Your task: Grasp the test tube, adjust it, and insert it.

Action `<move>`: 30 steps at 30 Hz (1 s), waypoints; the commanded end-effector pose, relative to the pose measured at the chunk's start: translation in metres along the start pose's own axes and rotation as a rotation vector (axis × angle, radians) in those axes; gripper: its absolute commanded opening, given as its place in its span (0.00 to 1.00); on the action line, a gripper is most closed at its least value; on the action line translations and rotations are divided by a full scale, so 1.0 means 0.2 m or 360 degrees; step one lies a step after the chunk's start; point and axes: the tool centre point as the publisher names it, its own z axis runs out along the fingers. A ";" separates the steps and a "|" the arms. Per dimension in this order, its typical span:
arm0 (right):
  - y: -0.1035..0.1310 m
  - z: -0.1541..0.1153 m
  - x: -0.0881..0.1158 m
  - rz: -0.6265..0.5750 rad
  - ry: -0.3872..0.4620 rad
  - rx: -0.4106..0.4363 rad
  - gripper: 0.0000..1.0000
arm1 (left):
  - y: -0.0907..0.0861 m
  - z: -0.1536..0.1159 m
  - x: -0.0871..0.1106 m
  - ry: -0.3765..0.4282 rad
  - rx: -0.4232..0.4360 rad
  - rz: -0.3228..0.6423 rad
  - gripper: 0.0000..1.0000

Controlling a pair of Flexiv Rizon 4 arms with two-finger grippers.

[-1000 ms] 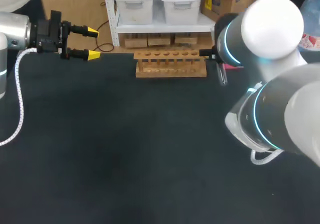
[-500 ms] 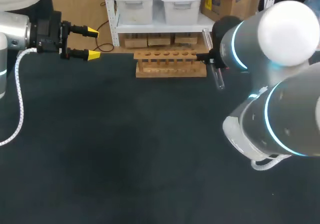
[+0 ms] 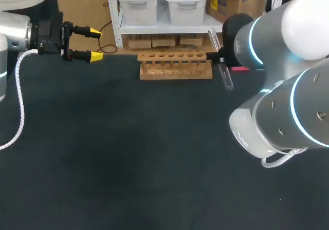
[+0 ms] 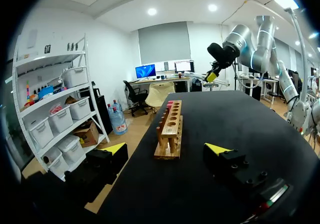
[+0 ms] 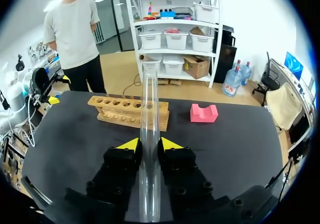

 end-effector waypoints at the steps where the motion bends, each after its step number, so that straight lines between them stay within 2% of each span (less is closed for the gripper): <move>1: -0.01 0.00 -0.01 0.0001 0.0008 -0.0011 0.00 | 0.00 0.00 0.01 -0.0002 0.0002 0.0002 1.00; 8: -0.01 0.00 -0.01 0.0001 0.0008 -0.0011 0.00 | 0.00 0.00 0.01 -0.0002 0.0002 0.0002 1.00; 17: 0.11 0.15 -0.05 0.0014 -0.0028 0.0004 0.00 | 0.00 0.00 0.01 -0.0002 0.0002 0.0002 1.00; 30: 0.20 0.37 -0.05 0.0033 -0.0069 0.0134 0.00 | 0.00 0.00 0.01 -0.0002 0.0002 0.0002 1.00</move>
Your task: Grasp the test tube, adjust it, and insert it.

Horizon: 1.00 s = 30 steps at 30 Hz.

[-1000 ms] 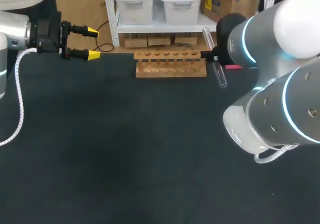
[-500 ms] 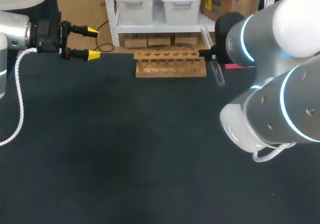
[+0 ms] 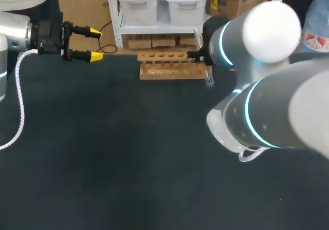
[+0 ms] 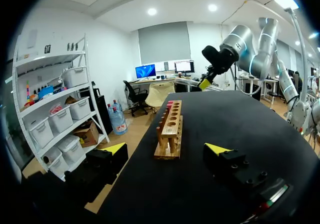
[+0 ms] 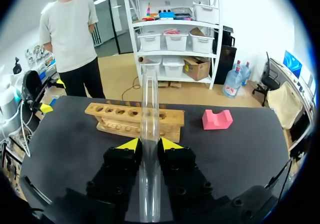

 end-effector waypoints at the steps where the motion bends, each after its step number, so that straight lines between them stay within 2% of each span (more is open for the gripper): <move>1: 0.06 0.11 0.02 0.0008 -0.0023 0.0098 0.00 | 0.00 0.00 0.00 -0.0002 0.0002 0.0002 1.00; 14: 0.10 0.28 0.04 0.0113 0.0033 0.0280 0.00 | 0.00 0.00 0.00 -0.0002 0.0002 0.0002 1.00; 30: 0.11 0.36 0.09 0.0160 0.0134 0.0250 0.00 | 0.00 0.00 0.00 -0.0002 0.0002 0.0002 1.00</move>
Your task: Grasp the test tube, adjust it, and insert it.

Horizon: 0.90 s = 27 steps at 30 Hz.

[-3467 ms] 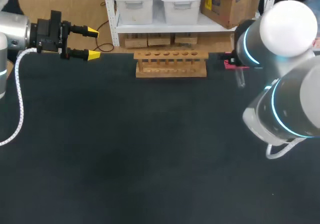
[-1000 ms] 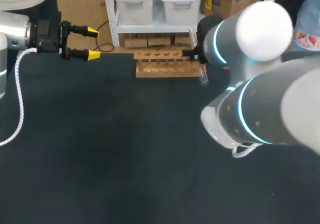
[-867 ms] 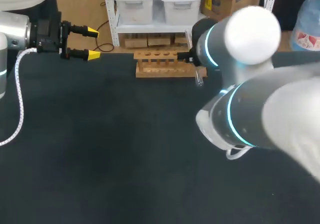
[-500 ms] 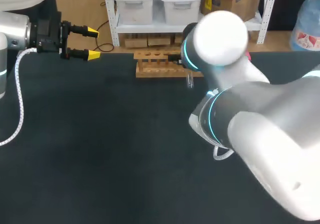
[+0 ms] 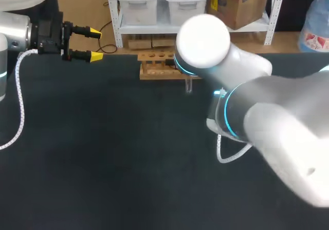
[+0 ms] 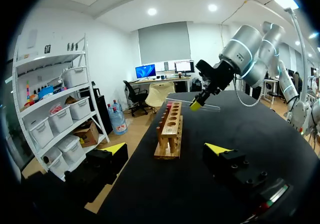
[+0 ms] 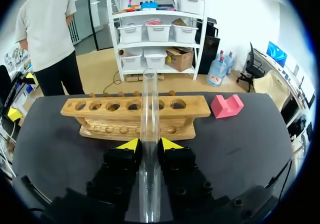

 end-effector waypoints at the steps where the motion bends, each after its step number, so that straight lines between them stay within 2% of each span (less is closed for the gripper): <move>1: -0.01 0.02 -0.01 0.0011 0.0066 -0.0037 0.00 | 0.00 0.00 0.00 -0.0002 0.0002 0.0002 1.00; 10: -0.01 0.04 0.01 0.0019 0.0148 -0.0082 0.00 | 0.00 0.00 0.00 -0.0002 0.0002 0.0002 1.00; 27: 0.01 0.08 0.03 -0.0014 0.0272 -0.0085 0.00 | 0.00 0.00 0.00 -0.0002 0.0002 0.0002 1.00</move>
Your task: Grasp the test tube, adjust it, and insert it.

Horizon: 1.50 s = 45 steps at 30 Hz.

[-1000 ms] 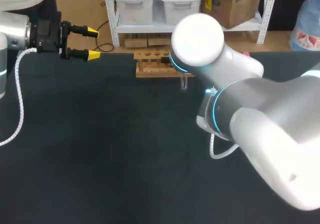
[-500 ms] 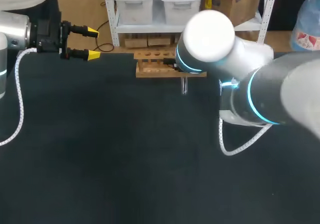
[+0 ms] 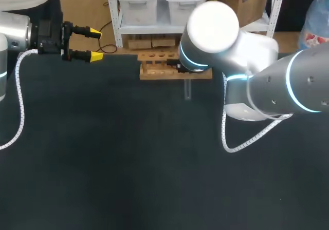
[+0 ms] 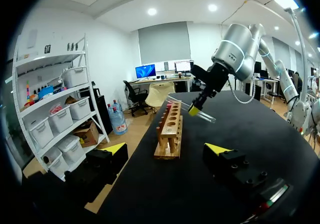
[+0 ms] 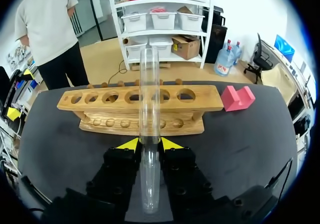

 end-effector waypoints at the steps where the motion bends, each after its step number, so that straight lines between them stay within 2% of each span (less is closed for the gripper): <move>1: 0.00 0.01 -0.01 -0.0001 0.0099 0.0002 0.00 | 0.00 0.00 0.00 -0.0002 0.0002 0.0003 1.00; 11: -0.01 -0.04 -0.01 0.0013 0.0094 0.0003 0.00 | 0.00 0.00 0.00 -0.0002 0.0002 0.0003 1.00; 22: -0.04 -0.31 -0.01 0.0055 -0.0022 -0.0076 0.00 | 0.00 0.00 0.00 -0.0002 0.0002 0.0003 1.00; 32: -0.14 -0.54 -0.07 0.0028 -0.0225 -0.0162 0.00 | 0.00 0.00 0.00 -0.0002 0.0002 0.0003 1.00; 45: -0.26 -0.67 -0.08 0.0015 -0.0274 -0.0134 0.00 | 0.00 0.00 0.00 -0.0002 0.0002 0.0003 1.00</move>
